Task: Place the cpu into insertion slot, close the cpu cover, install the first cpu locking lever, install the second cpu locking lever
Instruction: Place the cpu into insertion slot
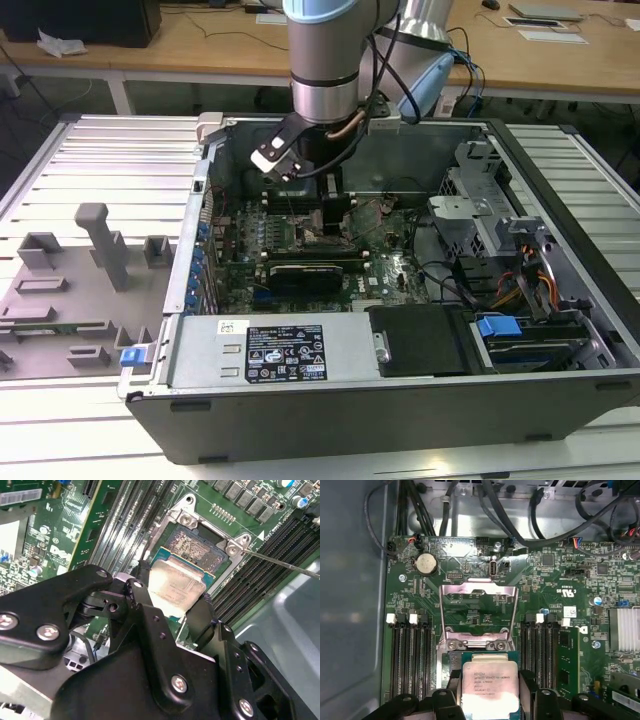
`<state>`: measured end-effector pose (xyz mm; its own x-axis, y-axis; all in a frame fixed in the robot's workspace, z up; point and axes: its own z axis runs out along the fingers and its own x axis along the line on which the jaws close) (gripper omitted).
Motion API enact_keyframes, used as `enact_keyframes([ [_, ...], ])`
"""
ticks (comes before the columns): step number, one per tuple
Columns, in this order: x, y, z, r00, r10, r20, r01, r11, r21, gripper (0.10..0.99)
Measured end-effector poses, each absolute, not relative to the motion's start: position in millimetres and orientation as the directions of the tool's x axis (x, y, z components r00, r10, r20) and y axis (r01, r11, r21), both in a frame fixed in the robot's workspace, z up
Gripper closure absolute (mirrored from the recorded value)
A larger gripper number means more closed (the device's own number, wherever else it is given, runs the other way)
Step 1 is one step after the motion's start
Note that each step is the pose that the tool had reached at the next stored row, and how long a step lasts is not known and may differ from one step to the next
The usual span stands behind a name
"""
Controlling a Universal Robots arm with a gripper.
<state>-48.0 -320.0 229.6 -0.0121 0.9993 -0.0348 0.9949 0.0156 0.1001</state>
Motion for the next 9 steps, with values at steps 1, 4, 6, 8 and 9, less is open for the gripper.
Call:
enact_keyframes([
  [1, -48.5, -319.0, 228.9, -0.012, 0.999, -0.035, 0.995, 0.015, 0.1, 0.545],
  [4, -49.6, -317.6, 227.1, -0.011, 0.999, -0.035, 0.995, 0.015, 0.1, 0.545],
  [6, -50.3, -316.4, 225.4, -0.011, 0.999, -0.035, 0.995, 0.014, 0.1, 0.545],
  [8, -50.9, -315.5, 223.5, -0.01, 0.999, -0.035, 0.995, 0.013, 0.1, 0.545],
  [9, -51.3, -315.1, 222.7, -0.01, 0.999, -0.035, 0.995, 0.013, 0.1, 0.545],
])
